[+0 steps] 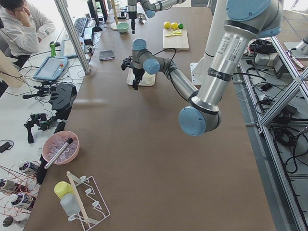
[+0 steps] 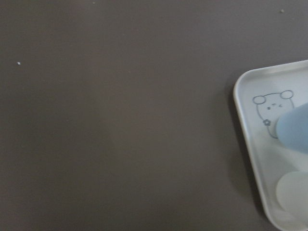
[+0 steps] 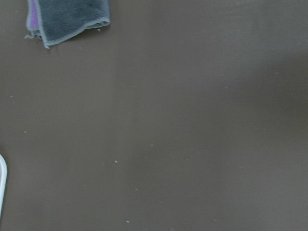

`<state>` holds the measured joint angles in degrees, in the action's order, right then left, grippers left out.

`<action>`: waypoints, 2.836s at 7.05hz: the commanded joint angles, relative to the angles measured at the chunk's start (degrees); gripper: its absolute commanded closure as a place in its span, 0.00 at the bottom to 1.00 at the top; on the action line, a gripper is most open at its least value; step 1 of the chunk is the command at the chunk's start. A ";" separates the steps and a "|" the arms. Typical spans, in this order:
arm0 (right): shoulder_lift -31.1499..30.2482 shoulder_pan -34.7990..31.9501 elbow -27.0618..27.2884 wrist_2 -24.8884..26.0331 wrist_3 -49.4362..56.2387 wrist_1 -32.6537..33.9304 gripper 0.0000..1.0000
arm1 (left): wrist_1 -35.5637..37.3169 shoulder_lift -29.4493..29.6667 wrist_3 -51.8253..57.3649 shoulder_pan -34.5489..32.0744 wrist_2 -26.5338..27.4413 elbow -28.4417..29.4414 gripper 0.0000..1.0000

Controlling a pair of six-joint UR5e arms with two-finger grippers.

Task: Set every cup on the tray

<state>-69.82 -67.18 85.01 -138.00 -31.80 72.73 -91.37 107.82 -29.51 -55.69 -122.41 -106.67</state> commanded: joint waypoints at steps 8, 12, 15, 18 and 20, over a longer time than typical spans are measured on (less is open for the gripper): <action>-18.60 -14.73 1.65 -1.93 28.64 0.04 0.01 | -1.53 -17.47 27.58 -19.19 -7.93 5.68 0.02; -16.50 -13.59 1.65 -1.13 28.55 1.00 0.01 | -1.71 -19.83 27.41 -26.48 -17.94 5.86 0.02; -15.61 -14.46 2.96 -1.31 28.55 1.97 0.01 | -1.71 -18.44 27.40 -26.66 -18.13 6.03 0.02; -15.09 -14.29 3.58 -1.22 28.72 4.24 0.01 | -1.80 -18.35 27.93 -26.58 -18.30 5.86 0.02; -15.09 -13.95 4.29 -1.13 28.72 4.52 0.01 | -1.80 -18.26 27.93 -26.58 -18.30 5.42 0.02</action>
<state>-84.94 -81.37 88.99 -139.21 -3.10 76.95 -93.15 89.55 -1.61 -82.27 -140.63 -100.95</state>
